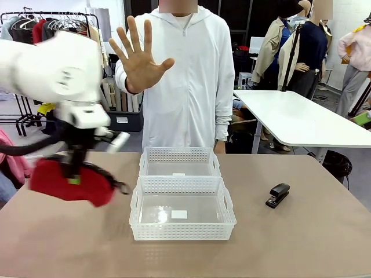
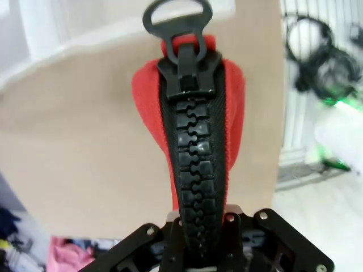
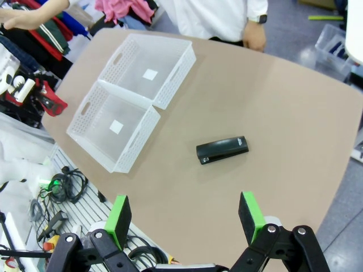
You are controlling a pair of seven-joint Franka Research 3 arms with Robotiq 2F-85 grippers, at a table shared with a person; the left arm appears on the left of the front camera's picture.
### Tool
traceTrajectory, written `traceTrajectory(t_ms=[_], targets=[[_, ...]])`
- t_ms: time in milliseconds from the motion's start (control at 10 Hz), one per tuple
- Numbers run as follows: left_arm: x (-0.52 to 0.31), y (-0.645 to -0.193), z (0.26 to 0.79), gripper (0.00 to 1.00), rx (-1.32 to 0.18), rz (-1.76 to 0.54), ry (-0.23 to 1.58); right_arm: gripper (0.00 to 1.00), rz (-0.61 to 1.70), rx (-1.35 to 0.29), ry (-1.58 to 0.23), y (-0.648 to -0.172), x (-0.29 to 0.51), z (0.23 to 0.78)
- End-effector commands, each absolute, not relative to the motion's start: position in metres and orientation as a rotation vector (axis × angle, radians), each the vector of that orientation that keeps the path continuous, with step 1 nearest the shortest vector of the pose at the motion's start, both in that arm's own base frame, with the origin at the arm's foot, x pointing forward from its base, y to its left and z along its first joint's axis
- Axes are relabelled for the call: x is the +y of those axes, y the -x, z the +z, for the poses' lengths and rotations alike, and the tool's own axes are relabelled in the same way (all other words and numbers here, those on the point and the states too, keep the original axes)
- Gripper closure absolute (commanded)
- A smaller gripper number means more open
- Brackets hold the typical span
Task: Distribute items into two baskets.
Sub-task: Move the picked Pencil pouch towards the Organizing basket indicated by the person, stopping as directed.
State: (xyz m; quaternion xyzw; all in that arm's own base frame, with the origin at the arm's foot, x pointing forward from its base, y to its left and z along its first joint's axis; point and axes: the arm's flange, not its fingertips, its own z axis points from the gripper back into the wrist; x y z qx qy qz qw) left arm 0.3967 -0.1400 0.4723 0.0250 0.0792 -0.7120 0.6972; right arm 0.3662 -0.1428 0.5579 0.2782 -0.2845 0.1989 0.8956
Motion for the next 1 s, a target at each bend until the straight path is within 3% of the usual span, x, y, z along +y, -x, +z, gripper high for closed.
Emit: traceTrajectory(t_ms=[0, 500, 900], targets=[[-0.072, -0.376, 0.495, 1.0, 0.136, -1.571, -0.052, 0.0, 0.417, -0.595, -0.579, -0.366, -0.142, 0.56], [-0.066, -0.38, 0.507, 1.0, 0.014, -1.57, -0.001, 0.0, 0.417, -0.595, -0.579, -0.366, -0.142, 0.56], [-0.067, -0.379, 0.507, 1.0, 0.046, -1.584, -0.016, 0.0, 0.417, -0.595, -0.579, -0.366, -0.142, 0.56]])
